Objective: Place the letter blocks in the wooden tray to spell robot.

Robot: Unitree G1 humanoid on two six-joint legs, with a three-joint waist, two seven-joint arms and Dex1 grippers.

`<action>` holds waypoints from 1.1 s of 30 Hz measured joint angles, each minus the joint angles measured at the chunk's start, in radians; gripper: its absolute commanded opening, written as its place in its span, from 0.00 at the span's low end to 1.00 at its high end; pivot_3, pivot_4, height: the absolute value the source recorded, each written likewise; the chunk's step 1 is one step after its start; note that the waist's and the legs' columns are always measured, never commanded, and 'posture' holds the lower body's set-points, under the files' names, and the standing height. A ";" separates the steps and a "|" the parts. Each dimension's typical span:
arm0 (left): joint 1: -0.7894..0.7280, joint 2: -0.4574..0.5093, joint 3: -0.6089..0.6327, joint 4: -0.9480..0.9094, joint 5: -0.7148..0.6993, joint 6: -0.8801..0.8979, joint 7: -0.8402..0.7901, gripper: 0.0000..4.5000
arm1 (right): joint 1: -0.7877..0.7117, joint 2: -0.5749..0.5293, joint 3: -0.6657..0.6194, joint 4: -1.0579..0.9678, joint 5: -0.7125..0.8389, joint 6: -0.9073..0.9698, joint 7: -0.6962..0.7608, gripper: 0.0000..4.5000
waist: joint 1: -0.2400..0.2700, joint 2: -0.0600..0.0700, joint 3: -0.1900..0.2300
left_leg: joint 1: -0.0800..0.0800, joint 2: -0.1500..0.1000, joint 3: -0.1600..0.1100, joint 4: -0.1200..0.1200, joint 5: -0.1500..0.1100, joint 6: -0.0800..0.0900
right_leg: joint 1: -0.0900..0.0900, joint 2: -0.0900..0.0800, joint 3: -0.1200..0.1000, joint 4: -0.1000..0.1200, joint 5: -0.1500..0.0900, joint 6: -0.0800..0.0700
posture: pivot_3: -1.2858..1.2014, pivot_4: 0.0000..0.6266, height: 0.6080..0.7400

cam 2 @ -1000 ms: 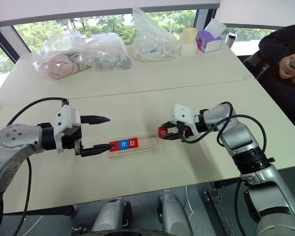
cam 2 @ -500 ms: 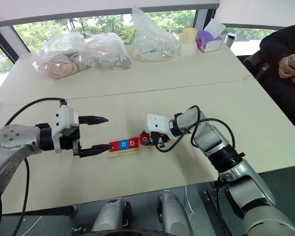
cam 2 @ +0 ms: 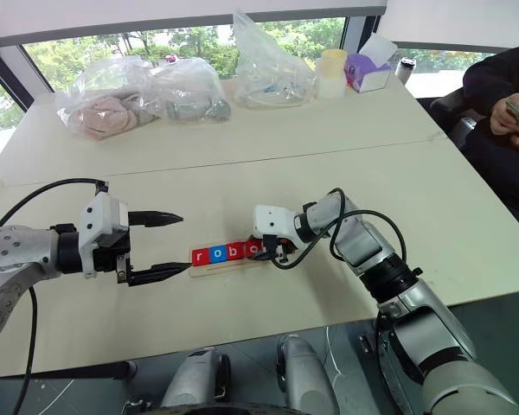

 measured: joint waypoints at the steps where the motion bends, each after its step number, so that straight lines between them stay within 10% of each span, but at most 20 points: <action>1: 0.000 0.000 0.000 0.000 0.000 0.000 0.001 1.00 | 0.000 0.003 0.000 0.004 -0.006 0.000 0.000 0.26 | 0.000 0.000 0.000 | 0.000 0.000 0.000 0.000 0.000 0.000 | 0.000 0.000 0.000 0.000 0.000 0.000 | 0.52 0.24 1.00; 33: -0.013 -0.002 -0.001 0.000 0.000 0.000 0.011 1.00 | -0.020 0.021 0.001 0.031 -0.052 -0.022 0.006 0.26 | 0.001 0.000 0.000 | 0.000 0.000 0.000 0.000 0.000 0.000 | 0.000 0.000 0.000 0.000 0.000 0.000 | 0.52 0.24 1.00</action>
